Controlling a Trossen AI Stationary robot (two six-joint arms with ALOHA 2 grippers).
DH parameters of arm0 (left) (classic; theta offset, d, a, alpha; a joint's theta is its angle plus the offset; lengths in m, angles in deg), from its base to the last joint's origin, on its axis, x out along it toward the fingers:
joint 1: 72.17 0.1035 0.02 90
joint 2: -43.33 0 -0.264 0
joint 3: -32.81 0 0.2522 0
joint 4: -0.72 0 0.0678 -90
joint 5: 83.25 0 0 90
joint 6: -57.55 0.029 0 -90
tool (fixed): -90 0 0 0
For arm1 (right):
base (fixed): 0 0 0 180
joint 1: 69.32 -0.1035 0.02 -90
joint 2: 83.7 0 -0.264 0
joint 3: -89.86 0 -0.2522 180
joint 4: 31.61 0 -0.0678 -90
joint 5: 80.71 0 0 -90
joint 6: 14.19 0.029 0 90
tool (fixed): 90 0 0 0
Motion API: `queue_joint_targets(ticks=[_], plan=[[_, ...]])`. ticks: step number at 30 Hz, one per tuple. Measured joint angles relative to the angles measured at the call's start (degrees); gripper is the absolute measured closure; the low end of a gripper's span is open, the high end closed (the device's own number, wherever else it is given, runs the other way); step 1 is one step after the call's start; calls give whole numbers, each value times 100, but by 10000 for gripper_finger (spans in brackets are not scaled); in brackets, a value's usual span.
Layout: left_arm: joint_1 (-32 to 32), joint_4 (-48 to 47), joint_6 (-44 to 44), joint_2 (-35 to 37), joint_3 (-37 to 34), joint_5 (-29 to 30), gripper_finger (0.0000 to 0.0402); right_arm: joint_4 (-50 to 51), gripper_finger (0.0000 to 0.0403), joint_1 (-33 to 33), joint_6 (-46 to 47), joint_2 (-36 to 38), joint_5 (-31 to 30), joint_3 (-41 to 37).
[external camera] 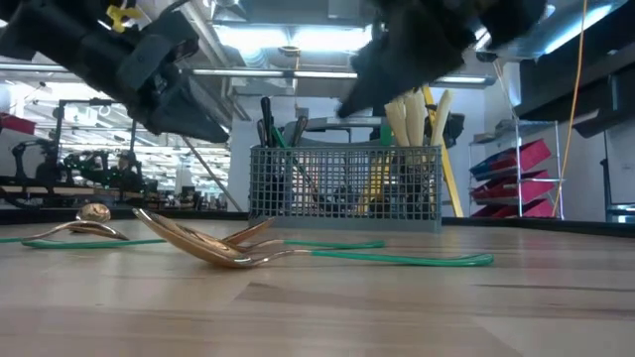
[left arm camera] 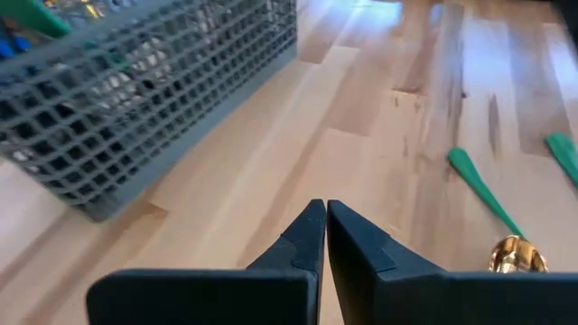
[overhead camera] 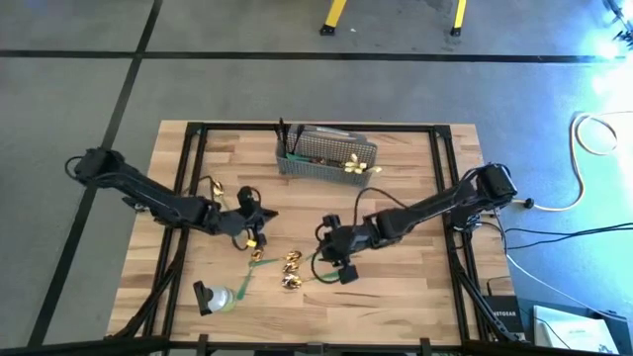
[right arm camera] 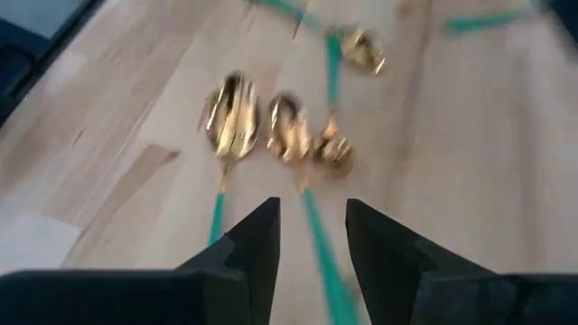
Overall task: Sort silverware
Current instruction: Put the green spoon into the gray organizer
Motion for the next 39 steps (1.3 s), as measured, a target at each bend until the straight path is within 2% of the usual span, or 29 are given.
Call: queue_joint_targets(ticks=[7,14,19,23,26,32,39], plan=[[-26,1117,4,-993,0,-106,402,-368,290,-183,311,-552,416,-12],[-45,1901,25,-1544,2,-740,392,-1018,290,-399,557,-855,650,-3],[-89,2060,172,-1615,5,-736,347,-1277,290,-591,632,-1094,147,-5],[-146,2134,280,-1613,7,-738,305,-1333,290,-634,648,-1206,-572,-5],[-194,2180,291,-1613,7,-756,284,-1553,290,-619,695,-1360,-801,-3],[-249,2176,19,-1613,7,-760,277,-2208,290,-778,961,-1903,-702,-5],[-347,2144,-299,-1613,7,-803,278,-2319,290,-1191,1234,-1996,-1774,-3]])
